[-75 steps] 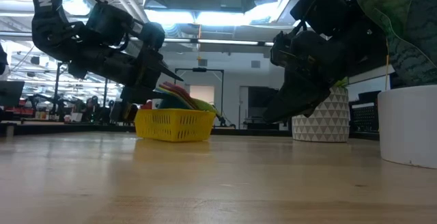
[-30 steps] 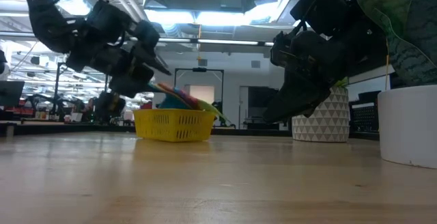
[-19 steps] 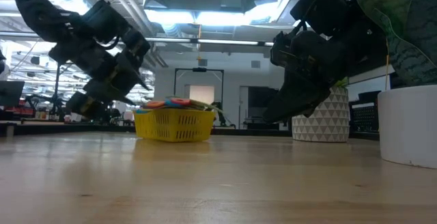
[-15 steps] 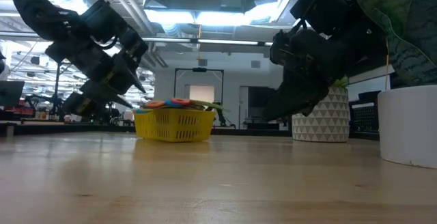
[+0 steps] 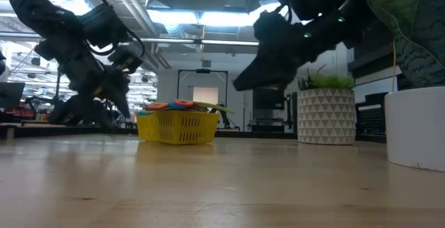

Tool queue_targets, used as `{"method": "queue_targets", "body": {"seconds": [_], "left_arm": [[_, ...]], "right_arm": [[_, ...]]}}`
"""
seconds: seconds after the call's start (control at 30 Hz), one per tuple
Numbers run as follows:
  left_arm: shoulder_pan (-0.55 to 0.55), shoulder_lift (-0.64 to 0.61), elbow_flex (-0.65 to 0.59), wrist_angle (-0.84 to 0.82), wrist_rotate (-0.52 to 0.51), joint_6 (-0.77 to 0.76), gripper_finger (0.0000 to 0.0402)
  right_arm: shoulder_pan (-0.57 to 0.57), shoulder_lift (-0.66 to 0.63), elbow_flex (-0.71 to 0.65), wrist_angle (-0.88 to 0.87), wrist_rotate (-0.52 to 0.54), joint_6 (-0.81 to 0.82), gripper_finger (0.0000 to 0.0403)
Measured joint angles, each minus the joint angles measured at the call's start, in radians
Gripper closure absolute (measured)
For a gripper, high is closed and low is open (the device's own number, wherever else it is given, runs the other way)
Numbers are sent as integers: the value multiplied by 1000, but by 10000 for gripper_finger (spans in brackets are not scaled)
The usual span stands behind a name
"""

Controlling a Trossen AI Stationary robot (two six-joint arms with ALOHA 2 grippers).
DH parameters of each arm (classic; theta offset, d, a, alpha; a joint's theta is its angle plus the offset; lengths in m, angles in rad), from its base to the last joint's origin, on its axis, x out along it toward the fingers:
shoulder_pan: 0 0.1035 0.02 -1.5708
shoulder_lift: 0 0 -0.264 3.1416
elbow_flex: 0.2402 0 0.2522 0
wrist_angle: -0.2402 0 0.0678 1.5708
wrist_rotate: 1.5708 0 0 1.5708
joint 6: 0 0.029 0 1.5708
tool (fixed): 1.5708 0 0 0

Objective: Nest measuring cups in basket
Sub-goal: Adjust the stacked measuring cups inside the yellow bin

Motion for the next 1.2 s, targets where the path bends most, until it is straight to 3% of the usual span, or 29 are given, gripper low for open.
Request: {"method": "queue_targets", "body": {"seconds": [0.2,0.33,0.87,1.2], "left_arm": [[-71,0,0,-30,-176,-4,252],[-107,0,0,-29,-242,-19,252],[-221,5,1,61,-359,-141,252],[-262,5,1,68,-387,-202,252]], "right_arm": [[-75,0,26,0,108,-55,315],[-126,2,26,-1,127,-55,315],[-165,103,26,43,122,-34,315],[-153,173,25,106,48,21,315]]}}
